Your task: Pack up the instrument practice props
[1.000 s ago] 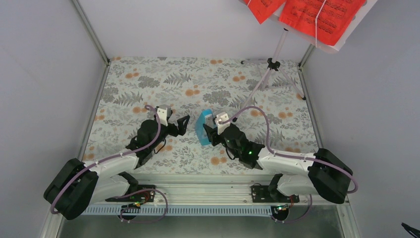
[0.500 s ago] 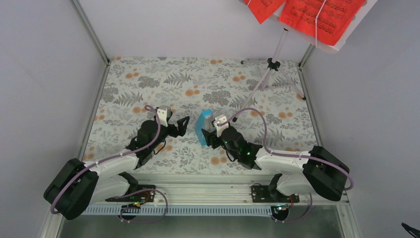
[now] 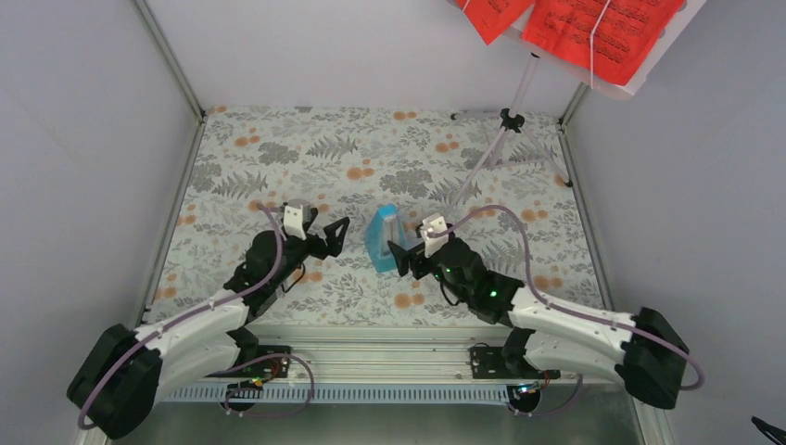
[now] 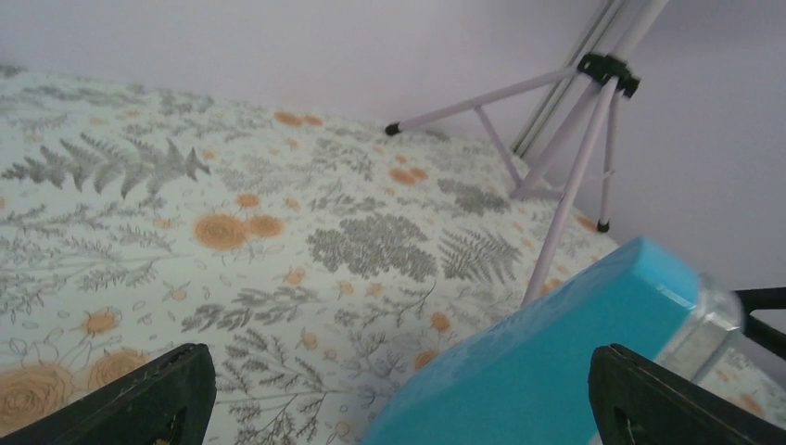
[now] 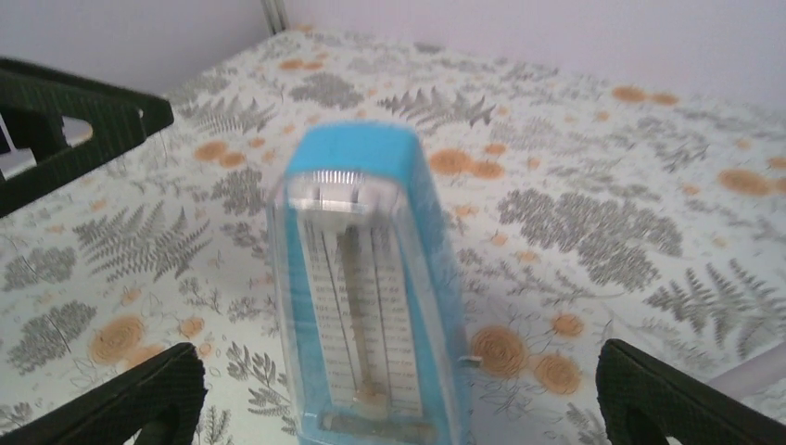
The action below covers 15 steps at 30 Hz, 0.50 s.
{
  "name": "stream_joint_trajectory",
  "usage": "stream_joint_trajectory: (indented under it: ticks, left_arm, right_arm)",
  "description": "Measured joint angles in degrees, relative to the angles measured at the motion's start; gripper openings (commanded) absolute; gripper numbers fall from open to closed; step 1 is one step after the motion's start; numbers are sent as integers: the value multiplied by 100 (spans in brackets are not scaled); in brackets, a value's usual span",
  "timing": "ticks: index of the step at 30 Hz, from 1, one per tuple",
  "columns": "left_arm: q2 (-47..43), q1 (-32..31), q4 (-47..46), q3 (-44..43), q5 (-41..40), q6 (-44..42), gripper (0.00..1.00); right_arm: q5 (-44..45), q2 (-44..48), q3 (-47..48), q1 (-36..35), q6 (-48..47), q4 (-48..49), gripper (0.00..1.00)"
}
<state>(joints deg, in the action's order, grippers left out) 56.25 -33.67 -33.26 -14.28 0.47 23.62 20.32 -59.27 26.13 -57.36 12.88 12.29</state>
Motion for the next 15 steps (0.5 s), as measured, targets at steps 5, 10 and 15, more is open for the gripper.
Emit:
stream_joint_trajectory:
  ticks: [5, 10, 15]
  left_arm:
    - [-588, -7, 831, -385, 157, -37, 100]
    - [-350, -92, 1851, -1690, 553, -260, 100]
    - [-116, -223, 2146, -2223, 1333, -925, 100]
  right_arm:
    - [109, 883, 483, 7, -365, -752, 100]
    - [-59, 927, 1386, 428, -463, -1038, 100]
    - [-1235, 481, 1749, 2122, -116, -1163, 100]
